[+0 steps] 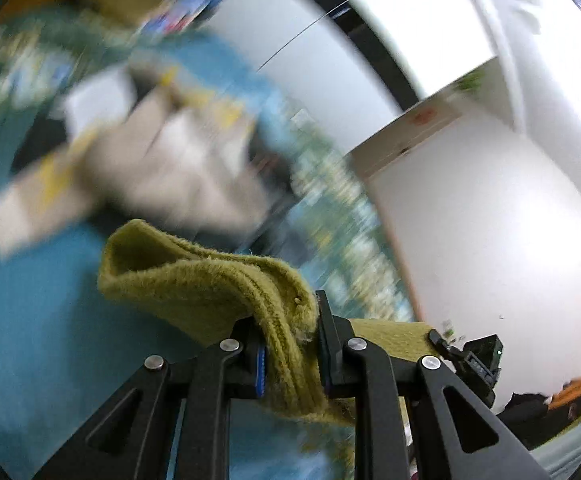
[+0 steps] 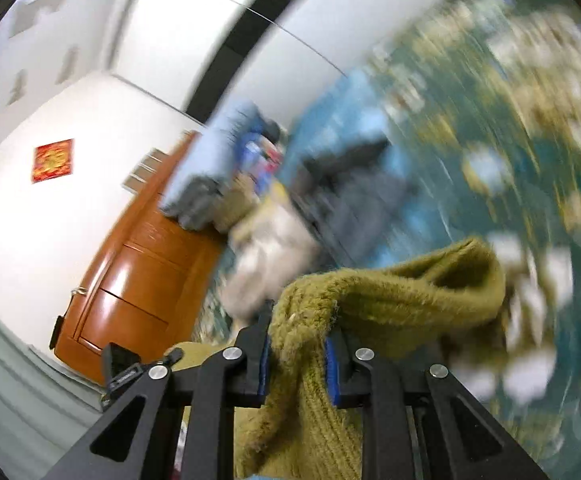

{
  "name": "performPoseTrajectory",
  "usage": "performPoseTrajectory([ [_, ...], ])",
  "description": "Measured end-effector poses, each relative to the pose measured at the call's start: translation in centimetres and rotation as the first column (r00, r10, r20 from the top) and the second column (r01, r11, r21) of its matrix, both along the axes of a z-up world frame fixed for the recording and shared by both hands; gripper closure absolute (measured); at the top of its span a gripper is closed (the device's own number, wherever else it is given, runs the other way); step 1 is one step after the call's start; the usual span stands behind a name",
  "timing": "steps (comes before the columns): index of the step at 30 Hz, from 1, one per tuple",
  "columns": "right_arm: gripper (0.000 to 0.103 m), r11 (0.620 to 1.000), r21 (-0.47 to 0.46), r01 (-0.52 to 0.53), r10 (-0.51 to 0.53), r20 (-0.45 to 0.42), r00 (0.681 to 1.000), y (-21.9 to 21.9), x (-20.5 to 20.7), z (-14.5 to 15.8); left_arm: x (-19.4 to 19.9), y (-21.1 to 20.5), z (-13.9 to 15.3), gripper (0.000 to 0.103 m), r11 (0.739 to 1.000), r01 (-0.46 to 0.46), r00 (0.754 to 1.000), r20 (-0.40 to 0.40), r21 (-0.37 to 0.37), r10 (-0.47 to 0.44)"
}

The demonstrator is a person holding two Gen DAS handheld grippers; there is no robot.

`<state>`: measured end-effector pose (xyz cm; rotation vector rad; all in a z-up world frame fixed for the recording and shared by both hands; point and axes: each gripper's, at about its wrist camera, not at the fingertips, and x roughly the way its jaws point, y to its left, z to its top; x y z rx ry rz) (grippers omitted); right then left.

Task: Fold clothes

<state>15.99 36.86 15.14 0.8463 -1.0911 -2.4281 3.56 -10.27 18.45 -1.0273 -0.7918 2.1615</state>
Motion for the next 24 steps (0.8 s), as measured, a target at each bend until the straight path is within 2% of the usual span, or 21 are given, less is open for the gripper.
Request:
performPoseTrajectory([
  [1,0.080,1.000,0.017,0.002,-0.001,-0.052,0.999,0.1,-0.2,2.1,0.9,-0.6,1.8,0.083,1.000,0.008,0.998,-0.070,0.015,-0.007],
  [3,0.081,0.999,0.049,0.003,0.004,-0.139,0.990,0.0,1.3,4.1,2.3,-1.1,3.1,0.082,1.000,0.012,0.990,-0.143,0.025,-0.008],
  [4,0.081,0.998,0.065,0.004,0.008,-0.182,0.983,0.0,2.1,5.1,3.6,-1.8,2.8,0.082,1.000,0.013,0.988,-0.156,0.023,-0.009],
  [6,0.080,0.997,0.080,0.002,0.013,-0.185,0.983,0.3,3.9,4.0,5.5,-3.3,0.7,0.082,1.000,0.017,0.994,-0.111,0.002,-0.017],
  [7,0.081,0.996,0.085,-0.001,0.016,-0.171,0.985,0.4,4.8,3.0,5.7,-3.0,-1.7,0.082,1.000,0.019,0.999,-0.051,-0.013,-0.020],
  [9,0.081,0.998,0.070,-0.005,0.011,-0.089,0.996,0.9,5.9,-0.3,6.0,-2.5,-6.7,0.082,0.999,0.026,0.997,0.071,-0.043,-0.023],
  [10,0.081,0.999,0.035,-0.002,0.002,0.001,1.000,1.2,6.4,-3.6,6.1,-2.3,-9.7,0.082,0.999,0.027,0.988,0.154,-0.046,-0.020],
  [12,0.081,1.000,-0.015,0.014,-0.011,0.143,0.990,1.5,6.8,-8.5,6.2,-2.0,-14.8,0.083,0.998,0.026,0.954,0.298,-0.049,-0.010],
  [13,0.081,0.999,-0.038,0.029,-0.020,0.225,0.974,1.5,7.0,-11.3,6.5,-2.1,-15.9,0.083,0.999,0.019,0.945,0.328,-0.049,-0.002],
  [15,0.081,0.995,-0.085,0.046,-0.019,0.291,0.957,1.7,7.4,-14.3,7.0,-2.2,-18.2,0.083,0.999,0.007,0.923,0.386,-0.049,0.013],
  [18,0.081,0.990,-0.119,0.074,-0.034,0.305,0.952,2.1,8.2,-15.9,7.4,-2.9,-18.5,0.083,1.000,-0.003,0.919,0.395,-0.029,0.014],
  [24,0.081,0.992,-0.095,0.078,-0.045,0.312,0.949,2.2,8.0,-16.0,7.7,-2.0,-16.9,0.081,0.991,0.022,0.935,0.353,-0.130,0.026],
])
